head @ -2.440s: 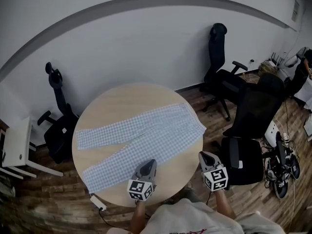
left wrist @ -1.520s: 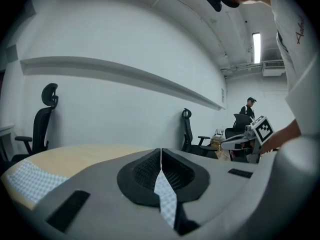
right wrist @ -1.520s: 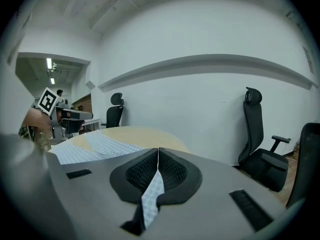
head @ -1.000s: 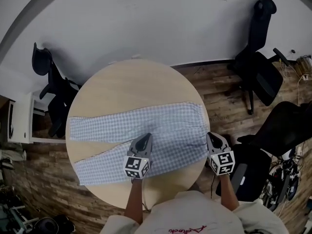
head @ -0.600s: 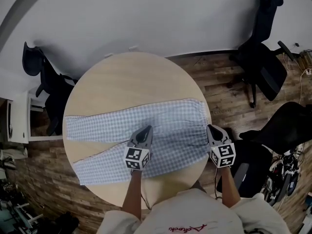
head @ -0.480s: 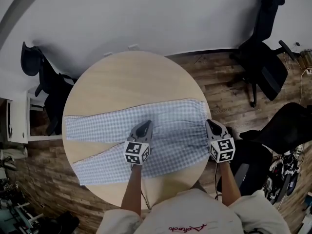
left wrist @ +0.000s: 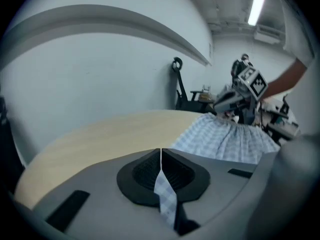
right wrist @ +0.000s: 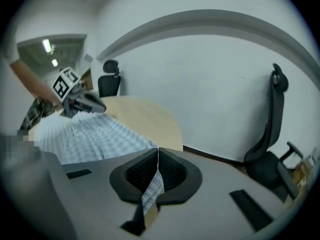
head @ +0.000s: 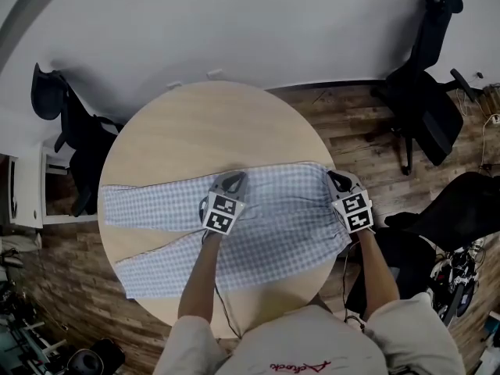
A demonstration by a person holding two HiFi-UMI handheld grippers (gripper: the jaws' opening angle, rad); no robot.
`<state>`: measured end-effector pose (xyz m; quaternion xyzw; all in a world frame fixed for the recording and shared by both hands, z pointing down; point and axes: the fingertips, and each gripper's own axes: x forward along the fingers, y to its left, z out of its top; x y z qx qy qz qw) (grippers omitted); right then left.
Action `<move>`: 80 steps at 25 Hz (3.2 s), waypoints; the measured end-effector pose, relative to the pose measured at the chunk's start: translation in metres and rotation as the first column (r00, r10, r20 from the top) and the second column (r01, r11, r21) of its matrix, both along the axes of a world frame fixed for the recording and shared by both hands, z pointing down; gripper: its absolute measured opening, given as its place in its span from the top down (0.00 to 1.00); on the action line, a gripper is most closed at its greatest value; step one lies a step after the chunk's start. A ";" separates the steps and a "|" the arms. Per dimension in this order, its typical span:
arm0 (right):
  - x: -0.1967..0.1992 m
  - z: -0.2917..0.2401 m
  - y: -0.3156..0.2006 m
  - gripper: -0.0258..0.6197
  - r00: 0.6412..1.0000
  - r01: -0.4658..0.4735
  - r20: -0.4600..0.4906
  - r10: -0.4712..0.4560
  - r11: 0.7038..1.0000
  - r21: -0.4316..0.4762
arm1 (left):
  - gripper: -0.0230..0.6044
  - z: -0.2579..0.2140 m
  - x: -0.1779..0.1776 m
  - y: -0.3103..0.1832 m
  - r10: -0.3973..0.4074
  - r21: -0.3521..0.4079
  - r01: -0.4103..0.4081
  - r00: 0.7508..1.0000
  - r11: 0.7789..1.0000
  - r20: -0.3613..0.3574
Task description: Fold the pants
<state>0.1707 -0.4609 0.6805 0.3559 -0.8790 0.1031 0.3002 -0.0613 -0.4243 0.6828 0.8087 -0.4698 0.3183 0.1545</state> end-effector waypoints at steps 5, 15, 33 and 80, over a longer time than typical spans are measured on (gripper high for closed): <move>-0.002 0.020 0.001 0.91 0.867 0.352 -0.397 -0.302 0.934 0.056 | 0.91 0.017 0.004 -0.001 0.284 -0.053 -0.283 0.899 0.958 0.334; 0.007 0.034 -0.010 0.76 0.649 0.574 -0.537 -0.539 0.810 -0.121 | 0.91 0.025 0.007 -0.009 0.491 -0.174 -0.471 0.721 0.865 0.490; 0.001 0.051 -0.010 0.84 0.564 0.633 -0.341 -0.752 0.659 -0.407 | 0.83 0.059 0.001 -0.010 0.626 -0.388 -0.496 0.676 0.777 0.390; 0.056 -0.029 0.168 0.88 0.542 0.680 -0.700 -0.465 0.732 0.040 | 0.90 -0.052 0.047 0.202 0.431 -0.096 -0.449 0.742 0.888 0.514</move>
